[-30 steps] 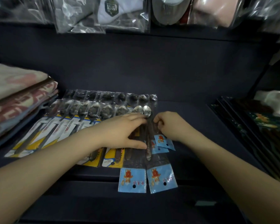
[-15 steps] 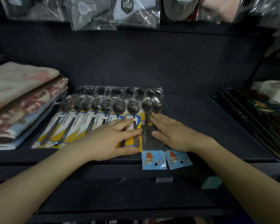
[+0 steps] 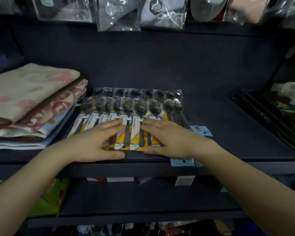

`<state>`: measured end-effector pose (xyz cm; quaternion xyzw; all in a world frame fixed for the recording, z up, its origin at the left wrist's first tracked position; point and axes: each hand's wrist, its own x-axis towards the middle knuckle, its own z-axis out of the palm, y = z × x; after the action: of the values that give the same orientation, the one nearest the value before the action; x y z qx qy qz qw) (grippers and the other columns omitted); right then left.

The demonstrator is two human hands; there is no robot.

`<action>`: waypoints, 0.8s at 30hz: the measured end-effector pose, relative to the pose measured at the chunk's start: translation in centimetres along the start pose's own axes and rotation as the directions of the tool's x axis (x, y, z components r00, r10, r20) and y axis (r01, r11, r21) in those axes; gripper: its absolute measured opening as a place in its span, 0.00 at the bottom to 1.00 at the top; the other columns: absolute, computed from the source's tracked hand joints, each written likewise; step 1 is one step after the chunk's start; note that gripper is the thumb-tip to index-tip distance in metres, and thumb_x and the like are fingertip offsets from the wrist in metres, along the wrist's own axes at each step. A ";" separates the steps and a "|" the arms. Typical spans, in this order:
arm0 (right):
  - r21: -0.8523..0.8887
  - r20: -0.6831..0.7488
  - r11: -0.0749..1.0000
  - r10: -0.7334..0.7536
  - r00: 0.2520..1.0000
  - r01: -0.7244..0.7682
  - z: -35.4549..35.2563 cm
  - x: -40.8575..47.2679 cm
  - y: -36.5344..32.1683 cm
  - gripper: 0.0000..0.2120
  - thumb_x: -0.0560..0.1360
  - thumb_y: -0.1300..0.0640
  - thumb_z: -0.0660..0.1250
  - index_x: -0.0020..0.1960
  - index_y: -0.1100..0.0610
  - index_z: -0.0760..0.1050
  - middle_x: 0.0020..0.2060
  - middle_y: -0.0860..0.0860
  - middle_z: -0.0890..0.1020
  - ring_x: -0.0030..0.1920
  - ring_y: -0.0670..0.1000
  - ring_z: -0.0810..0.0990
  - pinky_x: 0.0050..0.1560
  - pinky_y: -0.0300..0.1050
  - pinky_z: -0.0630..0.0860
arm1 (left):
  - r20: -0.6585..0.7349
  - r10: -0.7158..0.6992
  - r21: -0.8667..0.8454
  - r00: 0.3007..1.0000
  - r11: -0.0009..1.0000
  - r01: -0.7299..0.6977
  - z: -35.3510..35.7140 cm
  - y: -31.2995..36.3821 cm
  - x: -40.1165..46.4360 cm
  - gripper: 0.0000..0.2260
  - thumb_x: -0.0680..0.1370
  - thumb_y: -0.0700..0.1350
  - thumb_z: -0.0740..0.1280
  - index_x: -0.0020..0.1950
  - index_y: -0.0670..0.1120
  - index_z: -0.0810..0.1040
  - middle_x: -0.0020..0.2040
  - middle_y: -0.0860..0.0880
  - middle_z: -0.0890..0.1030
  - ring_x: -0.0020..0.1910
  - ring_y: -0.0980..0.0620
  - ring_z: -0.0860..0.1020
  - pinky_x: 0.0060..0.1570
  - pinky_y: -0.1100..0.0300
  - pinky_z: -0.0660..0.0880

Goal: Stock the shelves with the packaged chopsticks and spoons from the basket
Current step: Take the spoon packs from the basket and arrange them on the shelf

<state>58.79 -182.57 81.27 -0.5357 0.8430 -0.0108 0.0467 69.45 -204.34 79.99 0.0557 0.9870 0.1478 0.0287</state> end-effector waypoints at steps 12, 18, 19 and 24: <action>-0.024 0.025 0.999 0.025 0.999 -0.024 0.2 1.0 -1.3 0.29 0.77 0.40 0.55 0.75 0.44 0.53 0.77 0.45 0.54 0.76 0.47 0.55 0.75 0.47 0.55 | -0.073 0.049 0.077 0.996 0.996 -0.044 0.6 -0.8 -0.2 0.44 0.57 0.80 0.40 0.70 0.65 0.57 0.75 0.58 0.55 0.73 0.57 0.54 0.71 0.63 0.51; -0.029 -0.036 1.000 0.010 0.999 -0.011 0.7 1.2 -1.3 0.30 0.77 0.40 0.55 0.76 0.46 0.54 0.77 0.47 0.53 0.76 0.48 0.53 0.75 0.49 0.53 | -0.127 0.101 0.150 0.987 0.985 -0.082 0.8 -0.8 -0.2 0.43 0.61 0.78 0.34 0.71 0.62 0.54 0.75 0.55 0.56 0.73 0.54 0.55 0.72 0.57 0.54; 0.012 -0.084 1.000 0.003 0.996 -0.002 0.6 1.1 -1.1 0.31 0.75 0.38 0.54 0.75 0.47 0.56 0.77 0.48 0.54 0.76 0.48 0.54 0.75 0.47 0.53 | -0.159 0.131 0.165 0.979 0.981 -0.104 0.5 -0.4 -0.1 0.42 0.63 0.77 0.35 0.72 0.60 0.55 0.75 0.53 0.58 0.73 0.53 0.57 0.71 0.57 0.55; 0.189 -0.457 0.975 0.194 0.868 -0.118 -1.0 -0.6 1.7 0.29 0.73 0.40 0.53 0.65 0.57 0.73 0.67 0.54 0.73 0.68 0.54 0.71 0.68 0.48 0.67 | -0.278 0.219 0.113 0.935 0.974 -0.195 -1.9 3.6 2.1 0.34 0.69 0.69 0.47 0.70 0.54 0.64 0.69 0.54 0.68 0.66 0.55 0.67 0.64 0.60 0.64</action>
<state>57.37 -181.36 82.14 -0.4417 0.8661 -0.2024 -0.1178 67.63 -201.23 82.76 0.1382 0.9745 0.1153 -0.1339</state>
